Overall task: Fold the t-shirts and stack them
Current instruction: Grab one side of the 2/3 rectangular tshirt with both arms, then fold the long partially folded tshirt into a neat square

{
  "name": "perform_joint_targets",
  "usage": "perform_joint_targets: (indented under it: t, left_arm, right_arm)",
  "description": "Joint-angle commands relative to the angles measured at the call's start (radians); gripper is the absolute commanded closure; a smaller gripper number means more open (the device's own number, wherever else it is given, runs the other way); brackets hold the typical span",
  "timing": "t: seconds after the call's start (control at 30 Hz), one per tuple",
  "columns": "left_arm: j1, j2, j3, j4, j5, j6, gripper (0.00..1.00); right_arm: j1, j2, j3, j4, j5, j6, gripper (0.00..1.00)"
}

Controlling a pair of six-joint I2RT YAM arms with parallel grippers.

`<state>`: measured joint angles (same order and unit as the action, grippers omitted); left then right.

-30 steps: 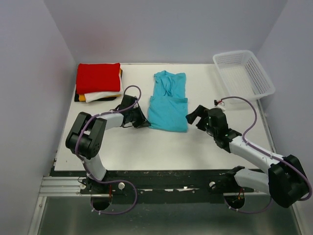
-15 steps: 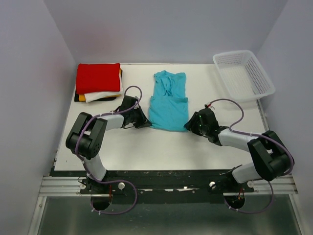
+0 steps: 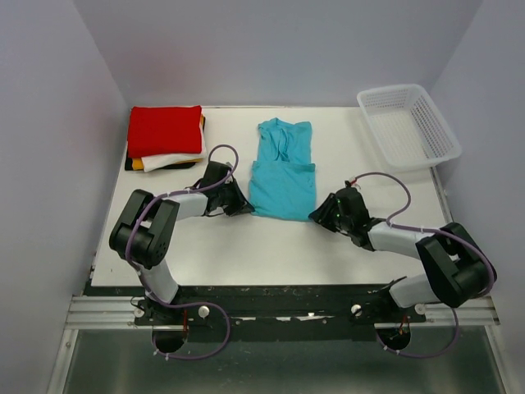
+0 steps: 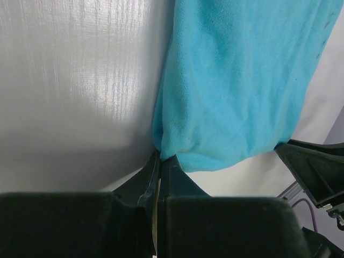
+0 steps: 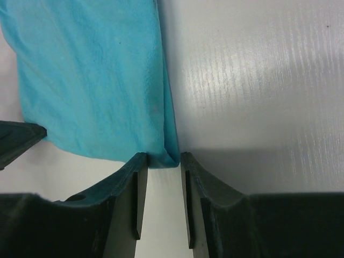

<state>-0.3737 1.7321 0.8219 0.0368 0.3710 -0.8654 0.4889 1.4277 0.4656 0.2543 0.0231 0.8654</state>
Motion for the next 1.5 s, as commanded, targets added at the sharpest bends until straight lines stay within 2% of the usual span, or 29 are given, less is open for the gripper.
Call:
perform_joint_targets:
  t: [0.0, 0.2, 0.27, 0.33, 0.37, 0.47, 0.53, 0.7, 0.83, 1.0, 1.1, 1.17, 1.27, 1.47]
  left_arm:
    - [-0.006, 0.012, -0.041, -0.067, -0.064, 0.023, 1.00]
    - [-0.006, 0.022, -0.035, -0.058, -0.051, 0.025, 1.00]
    - [-0.006, 0.020, -0.036, -0.066, -0.053, 0.027, 1.00]
    - [-0.006, 0.008, -0.045, -0.070, -0.057, 0.028, 1.00]
    - [-0.006, -0.001, -0.051, -0.075, -0.058, 0.028, 1.00]
    - [-0.009, -0.058, -0.110, -0.067, -0.059, 0.015, 1.00]
    - [-0.022, -0.130, -0.204, -0.042, -0.098, -0.023, 1.00]
    - [-0.149, -0.337, -0.400, -0.034, -0.153, -0.118, 1.00]
    - [-0.295, -0.540, -0.469, -0.197, -0.276, -0.219, 1.00]
    - [-0.454, -0.896, -0.461, -0.487, -0.418, -0.304, 1.00]
    - [-0.493, -1.078, -0.463, -0.529, -0.444, -0.300, 1.00]
    - [-0.496, -1.155, -0.461, -0.516, -0.446, -0.271, 1.00]
    - [-0.496, -1.185, -0.414, -0.505, -0.456, -0.218, 1.00]
    - [-0.475, -1.074, -0.211, -0.521, -0.571, -0.106, 1.00]
  right_arm:
    - [0.004, 0.021, -0.075, -0.100, -0.003, 0.005, 0.63]
    - [0.004, 0.101, -0.075, -0.029, -0.015, 0.012, 0.70]
    - [0.003, 0.122, -0.058, -0.043, -0.015, 0.015, 0.80]
    - [0.005, 0.122, -0.060, -0.031, -0.076, 0.009, 0.98]
    - [0.006, 0.115, -0.063, -0.030, -0.100, 0.004, 0.99]
    - [0.018, 0.061, -0.063, -0.119, -0.129, -0.020, 0.99]
    - [0.035, -0.020, -0.078, -0.210, -0.148, -0.046, 0.99]
    - [0.112, -0.247, -0.157, -0.357, -0.240, -0.070, 0.99]
    - [0.152, -0.445, -0.176, -0.511, -0.282, -0.054, 0.99]
    - [0.159, -0.712, -0.157, -0.701, -0.389, -0.090, 0.99]
    - [0.160, -0.809, -0.125, -0.782, -0.412, -0.105, 0.99]
    - [0.159, -0.844, -0.097, -0.775, -0.435, -0.101, 0.99]
    - [0.160, -0.867, -0.053, -0.708, -0.406, -0.076, 0.99]
    - [0.160, -0.767, 0.112, -0.674, -0.099, -0.029, 0.99]
